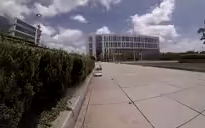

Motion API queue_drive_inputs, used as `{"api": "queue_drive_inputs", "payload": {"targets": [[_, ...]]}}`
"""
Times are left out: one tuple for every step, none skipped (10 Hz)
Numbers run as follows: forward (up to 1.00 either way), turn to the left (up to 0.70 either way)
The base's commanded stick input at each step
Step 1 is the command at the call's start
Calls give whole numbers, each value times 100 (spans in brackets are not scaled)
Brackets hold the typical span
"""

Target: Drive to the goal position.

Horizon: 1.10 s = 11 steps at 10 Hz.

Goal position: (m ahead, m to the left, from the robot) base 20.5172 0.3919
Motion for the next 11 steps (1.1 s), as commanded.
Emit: {"api": "queue_drive_inputs", "payload": {"targets": [[4,0],[4,0],[4,0],[4,0],[4,0],[4,0],[4,0],[4,0],[4,0],[4,0],[4,0]]}}
